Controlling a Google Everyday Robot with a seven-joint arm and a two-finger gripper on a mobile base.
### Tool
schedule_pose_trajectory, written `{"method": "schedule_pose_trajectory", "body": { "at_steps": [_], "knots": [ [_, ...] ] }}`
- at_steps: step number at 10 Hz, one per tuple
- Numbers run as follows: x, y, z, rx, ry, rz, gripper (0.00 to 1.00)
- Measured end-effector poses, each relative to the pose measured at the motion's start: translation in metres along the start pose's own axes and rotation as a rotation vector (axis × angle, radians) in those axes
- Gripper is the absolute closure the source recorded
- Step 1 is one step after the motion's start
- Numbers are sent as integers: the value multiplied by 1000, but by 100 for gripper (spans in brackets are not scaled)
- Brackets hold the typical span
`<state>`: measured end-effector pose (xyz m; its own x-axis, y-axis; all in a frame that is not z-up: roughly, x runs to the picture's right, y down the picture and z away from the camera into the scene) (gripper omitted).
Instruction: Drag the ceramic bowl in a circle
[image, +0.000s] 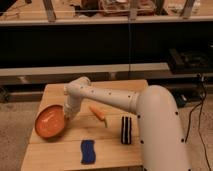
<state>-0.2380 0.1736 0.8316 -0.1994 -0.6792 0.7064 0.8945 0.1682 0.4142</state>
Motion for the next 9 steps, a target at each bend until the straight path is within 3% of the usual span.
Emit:
{"method": "schedule_pose_trajectory", "body": {
  "at_steps": [2,5,9],
  "knots": [
    [-10,-8,6,3,-24,-45,100],
    [-33,12,2,12,-32,-79,100],
    [-67,97,-33,11,5,-66,100]
  ]
}}
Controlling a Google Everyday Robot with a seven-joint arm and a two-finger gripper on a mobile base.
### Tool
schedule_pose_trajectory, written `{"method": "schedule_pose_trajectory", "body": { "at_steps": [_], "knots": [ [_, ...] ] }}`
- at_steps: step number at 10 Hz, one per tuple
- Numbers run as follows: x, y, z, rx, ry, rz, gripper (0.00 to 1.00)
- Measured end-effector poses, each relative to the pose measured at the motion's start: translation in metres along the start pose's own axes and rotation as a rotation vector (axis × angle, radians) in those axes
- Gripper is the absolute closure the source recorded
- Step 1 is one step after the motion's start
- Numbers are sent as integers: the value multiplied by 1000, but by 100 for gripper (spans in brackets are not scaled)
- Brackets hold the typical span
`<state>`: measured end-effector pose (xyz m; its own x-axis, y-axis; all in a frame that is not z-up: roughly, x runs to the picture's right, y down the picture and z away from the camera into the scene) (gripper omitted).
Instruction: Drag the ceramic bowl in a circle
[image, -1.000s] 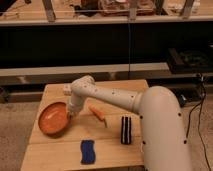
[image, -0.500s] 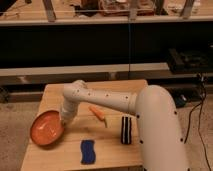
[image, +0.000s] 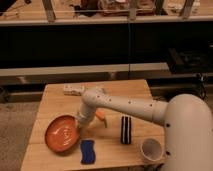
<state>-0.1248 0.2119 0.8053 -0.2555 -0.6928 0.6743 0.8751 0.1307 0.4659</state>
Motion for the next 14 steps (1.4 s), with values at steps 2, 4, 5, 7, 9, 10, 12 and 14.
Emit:
{"method": "schedule_pose_trajectory", "body": {
  "at_steps": [2,4,5,7,9,10,12,14],
  "knots": [
    [1,32,-17,-23,36,78,100],
    [17,49,-27,-36,80,167,100],
    [33,52,-29,-39,103,221,100],
    [68,54,-30,-40,147,328,100],
    [99,58,-33,-31,188,437,100],
    [111,56,-34,-23,202,479,100],
    [125,32,-26,-14,190,468,100],
    [131,-16,-4,-7,146,370,100]
  ]
}}
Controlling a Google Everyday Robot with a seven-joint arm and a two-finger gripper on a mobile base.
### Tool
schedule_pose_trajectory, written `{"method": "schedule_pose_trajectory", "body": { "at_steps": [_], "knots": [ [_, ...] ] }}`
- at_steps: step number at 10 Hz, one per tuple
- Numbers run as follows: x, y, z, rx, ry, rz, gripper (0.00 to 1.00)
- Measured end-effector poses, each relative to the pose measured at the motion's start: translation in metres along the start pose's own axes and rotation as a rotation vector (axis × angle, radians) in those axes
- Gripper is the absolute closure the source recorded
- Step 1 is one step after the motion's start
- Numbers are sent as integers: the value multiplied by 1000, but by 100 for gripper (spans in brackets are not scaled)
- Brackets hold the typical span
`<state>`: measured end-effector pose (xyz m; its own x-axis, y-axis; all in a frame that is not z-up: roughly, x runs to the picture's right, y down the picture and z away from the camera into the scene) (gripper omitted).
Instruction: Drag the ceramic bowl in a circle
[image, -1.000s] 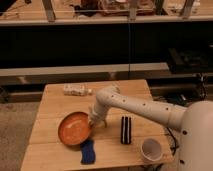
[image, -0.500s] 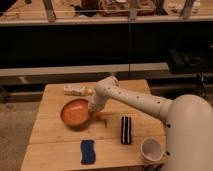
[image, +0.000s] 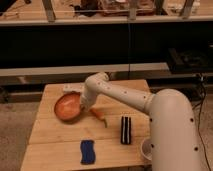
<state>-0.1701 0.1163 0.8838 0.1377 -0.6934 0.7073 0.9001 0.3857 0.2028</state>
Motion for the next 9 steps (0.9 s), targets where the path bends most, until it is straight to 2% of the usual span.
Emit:
{"method": "schedule_pose_trajectory", "body": {
  "at_steps": [2,4,6,9],
  "knots": [
    [-17,-37,16,3,-41,-89,100],
    [-50,-78,37,7,-108,-256,100],
    [-68,-93,47,6,-142,-336,100],
    [-86,-86,52,13,-163,-422,100]
  ]
}}
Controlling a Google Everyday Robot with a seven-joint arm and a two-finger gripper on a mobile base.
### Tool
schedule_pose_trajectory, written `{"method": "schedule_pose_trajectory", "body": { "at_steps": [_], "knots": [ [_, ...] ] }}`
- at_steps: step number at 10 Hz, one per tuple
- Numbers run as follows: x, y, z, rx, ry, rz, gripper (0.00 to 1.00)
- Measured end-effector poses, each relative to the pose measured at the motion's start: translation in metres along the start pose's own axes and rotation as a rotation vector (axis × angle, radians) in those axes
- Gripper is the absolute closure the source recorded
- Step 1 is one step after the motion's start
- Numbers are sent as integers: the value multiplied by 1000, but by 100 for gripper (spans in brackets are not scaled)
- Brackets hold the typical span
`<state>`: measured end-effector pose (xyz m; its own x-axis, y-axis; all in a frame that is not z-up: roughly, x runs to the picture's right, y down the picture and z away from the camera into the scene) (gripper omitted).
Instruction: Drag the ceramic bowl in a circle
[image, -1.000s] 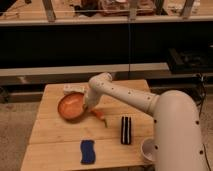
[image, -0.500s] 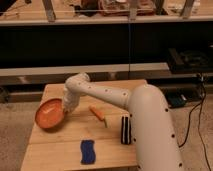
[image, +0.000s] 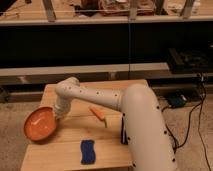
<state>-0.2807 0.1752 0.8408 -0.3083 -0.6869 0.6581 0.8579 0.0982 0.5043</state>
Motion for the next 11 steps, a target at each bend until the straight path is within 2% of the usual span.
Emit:
{"method": "schedule_pose_trajectory", "body": {
  "at_steps": [3,5,8,11],
  "knots": [
    [-31,39,-8,9,-7,-50,100],
    [-54,85,-23,18,-7,-58,100],
    [-65,152,-57,74,48,36,100],
    [-51,180,-76,105,105,174,100]
  ]
}}
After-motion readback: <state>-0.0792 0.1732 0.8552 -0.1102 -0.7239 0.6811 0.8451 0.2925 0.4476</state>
